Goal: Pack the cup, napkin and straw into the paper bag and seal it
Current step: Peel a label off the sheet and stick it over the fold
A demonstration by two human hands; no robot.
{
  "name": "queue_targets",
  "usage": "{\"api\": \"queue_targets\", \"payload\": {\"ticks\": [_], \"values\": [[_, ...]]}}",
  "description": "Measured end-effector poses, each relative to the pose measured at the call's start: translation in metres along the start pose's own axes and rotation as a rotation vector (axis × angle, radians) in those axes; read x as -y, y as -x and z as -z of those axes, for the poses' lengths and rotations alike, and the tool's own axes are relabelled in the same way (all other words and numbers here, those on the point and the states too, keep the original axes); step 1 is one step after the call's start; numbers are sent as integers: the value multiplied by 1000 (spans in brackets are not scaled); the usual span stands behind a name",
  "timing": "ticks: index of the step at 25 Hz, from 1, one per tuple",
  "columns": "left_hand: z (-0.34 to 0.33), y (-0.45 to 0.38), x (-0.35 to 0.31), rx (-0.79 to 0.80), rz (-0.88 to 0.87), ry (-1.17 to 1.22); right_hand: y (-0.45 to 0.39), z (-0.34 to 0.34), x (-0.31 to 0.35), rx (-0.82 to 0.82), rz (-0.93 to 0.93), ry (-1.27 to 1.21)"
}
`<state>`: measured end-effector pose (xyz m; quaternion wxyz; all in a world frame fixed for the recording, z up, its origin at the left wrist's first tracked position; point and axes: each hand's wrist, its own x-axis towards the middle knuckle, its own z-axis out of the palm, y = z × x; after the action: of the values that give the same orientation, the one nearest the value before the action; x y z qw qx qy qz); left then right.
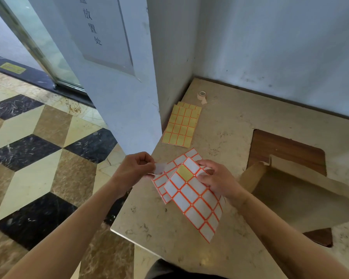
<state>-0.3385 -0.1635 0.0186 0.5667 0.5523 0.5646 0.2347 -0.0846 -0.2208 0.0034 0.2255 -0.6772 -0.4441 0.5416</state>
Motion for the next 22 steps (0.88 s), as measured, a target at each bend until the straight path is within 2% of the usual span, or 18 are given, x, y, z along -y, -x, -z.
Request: {"api": "queue_targets", "payload": {"ticks": [2,7,12,15,18,22], "values": [[7,-1,4,-23,-33,-74,-24,-11,0,-67,59,97],[19,2,8,-76,-94,-205,-81,-37,-7,-121,144,337],[21,10,8,-128,-141,-283,-94,-47,-31,-184,205,584],[17,10,1,-104,-171,-291,-81,-44,-33,-301,306,722],[1,5,-16,-57,-215,-322,-50,-25,-22,-391,510,719],[-42,-11,-62,-19,-416,-416,20,31,-14,-593,736,656]]}}
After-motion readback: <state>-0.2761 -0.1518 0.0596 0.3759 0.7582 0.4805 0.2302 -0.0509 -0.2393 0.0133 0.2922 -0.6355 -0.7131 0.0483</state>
